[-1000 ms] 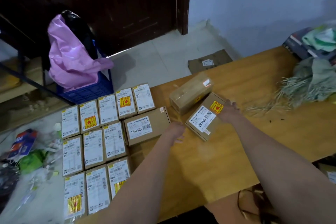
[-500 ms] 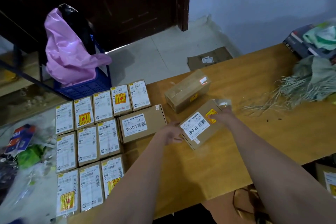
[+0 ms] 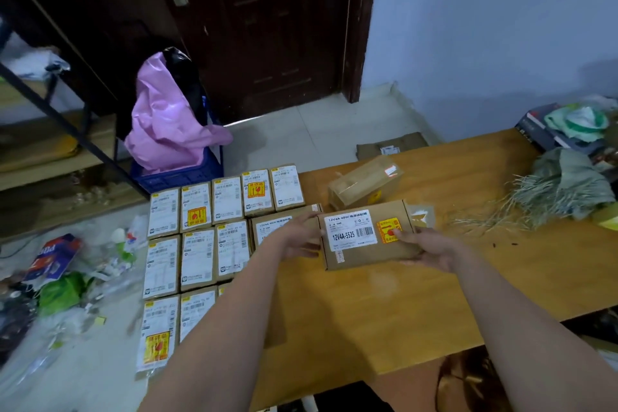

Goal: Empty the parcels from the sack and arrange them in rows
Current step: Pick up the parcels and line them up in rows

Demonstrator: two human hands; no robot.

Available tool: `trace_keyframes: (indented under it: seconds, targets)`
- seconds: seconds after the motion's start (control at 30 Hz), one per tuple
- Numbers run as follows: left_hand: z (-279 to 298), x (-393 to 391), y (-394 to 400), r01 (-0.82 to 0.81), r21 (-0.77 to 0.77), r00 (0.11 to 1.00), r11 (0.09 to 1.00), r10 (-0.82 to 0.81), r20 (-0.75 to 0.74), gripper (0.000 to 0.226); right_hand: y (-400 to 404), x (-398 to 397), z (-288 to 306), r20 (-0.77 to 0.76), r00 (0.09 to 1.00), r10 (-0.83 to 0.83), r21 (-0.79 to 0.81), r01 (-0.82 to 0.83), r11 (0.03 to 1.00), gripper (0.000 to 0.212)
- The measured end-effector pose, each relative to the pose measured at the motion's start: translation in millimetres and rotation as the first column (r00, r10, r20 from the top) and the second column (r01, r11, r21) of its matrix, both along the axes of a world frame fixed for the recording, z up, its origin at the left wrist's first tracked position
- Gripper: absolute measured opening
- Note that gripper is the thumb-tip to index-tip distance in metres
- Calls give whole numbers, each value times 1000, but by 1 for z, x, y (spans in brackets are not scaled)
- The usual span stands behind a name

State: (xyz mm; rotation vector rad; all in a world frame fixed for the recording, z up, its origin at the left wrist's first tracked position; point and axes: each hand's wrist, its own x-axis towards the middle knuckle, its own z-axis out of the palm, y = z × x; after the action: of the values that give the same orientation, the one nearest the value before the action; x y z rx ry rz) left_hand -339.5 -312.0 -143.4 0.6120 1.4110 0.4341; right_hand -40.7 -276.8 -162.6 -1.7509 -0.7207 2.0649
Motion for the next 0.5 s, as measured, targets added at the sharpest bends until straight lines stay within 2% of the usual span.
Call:
trace_keyframes:
  seconds: [0.1,0.2,0.3,0.4,0.5]
  targets:
    - [11,-18,-21,-72,28,997,997,72,-3,58,-21,-23,8,-48,998,-34,19,35,999,34]
    - [12,-38,-50,-98,51,995,994,97,16,52,-39,-44,10,-75,997,-2,8,2,1000,36]
    - [10,-59,-77,-141,65,990,988,140,12,42,-54,-61,4,-16,997,77,-2,-77,997,43]
    - [1,-77,-101,-158,66,987,985,161,-31,41,-71,-81,-4,41,980,196,-24,-195,980,37]
    - [-13,-90,-120,-143,85,979,986,153,-137,42,-87,-104,-15,55,975,213,-33,-212,977,34]
